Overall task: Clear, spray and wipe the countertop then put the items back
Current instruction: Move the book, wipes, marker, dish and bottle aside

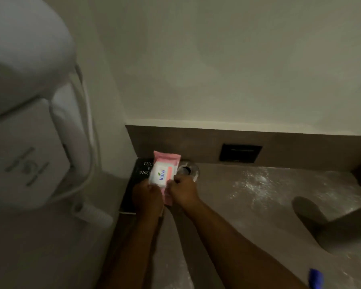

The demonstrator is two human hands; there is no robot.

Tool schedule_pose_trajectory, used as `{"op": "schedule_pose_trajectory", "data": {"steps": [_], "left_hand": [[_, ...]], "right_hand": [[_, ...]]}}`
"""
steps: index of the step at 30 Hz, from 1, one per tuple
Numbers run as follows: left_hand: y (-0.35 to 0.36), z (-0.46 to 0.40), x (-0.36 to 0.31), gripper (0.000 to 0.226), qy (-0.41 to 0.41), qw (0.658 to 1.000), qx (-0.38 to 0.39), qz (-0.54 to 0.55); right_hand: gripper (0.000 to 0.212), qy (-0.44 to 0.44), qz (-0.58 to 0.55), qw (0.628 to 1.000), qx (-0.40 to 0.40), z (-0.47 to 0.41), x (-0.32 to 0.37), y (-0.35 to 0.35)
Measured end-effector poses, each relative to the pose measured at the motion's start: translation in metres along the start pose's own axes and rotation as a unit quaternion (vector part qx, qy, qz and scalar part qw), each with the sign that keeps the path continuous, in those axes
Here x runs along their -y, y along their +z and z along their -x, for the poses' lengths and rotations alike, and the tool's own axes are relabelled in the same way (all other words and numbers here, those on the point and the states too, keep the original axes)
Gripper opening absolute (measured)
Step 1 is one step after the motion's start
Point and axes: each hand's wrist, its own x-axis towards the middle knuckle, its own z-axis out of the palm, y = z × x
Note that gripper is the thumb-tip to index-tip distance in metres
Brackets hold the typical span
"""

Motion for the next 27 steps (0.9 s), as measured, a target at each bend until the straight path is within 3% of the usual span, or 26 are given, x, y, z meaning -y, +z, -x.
{"op": "schedule_pose_trajectory", "data": {"steps": [9,13,17,21,24,27], "left_hand": [[-0.011,-0.036,0.015,0.035,-0.074,0.997,0.009,-0.014],[-0.01,-0.013,0.026,0.036,0.028,0.994,0.003,-0.108],[0.009,0.032,0.035,0.031,0.173,0.977,0.042,-0.115],[0.044,0.109,0.024,0.028,0.205,0.959,0.159,-0.11],[0.077,0.169,0.016,0.027,0.203,0.921,0.309,-0.121],[0.109,0.218,0.017,0.024,0.221,0.886,0.378,-0.15]], "right_hand": [[0.024,0.019,0.015,0.999,0.045,-0.033,0.01,0.052],[0.02,0.014,-0.008,1.0,0.001,-0.015,-0.003,0.028],[0.017,0.034,0.005,0.994,-0.1,0.016,-0.046,-0.041],[0.016,0.103,0.019,0.974,-0.199,0.062,-0.101,-0.135],[0.017,0.135,0.074,0.951,-0.269,0.108,-0.139,-0.195],[0.026,0.197,0.167,0.923,-0.285,0.15,-0.171,-0.237]]}}
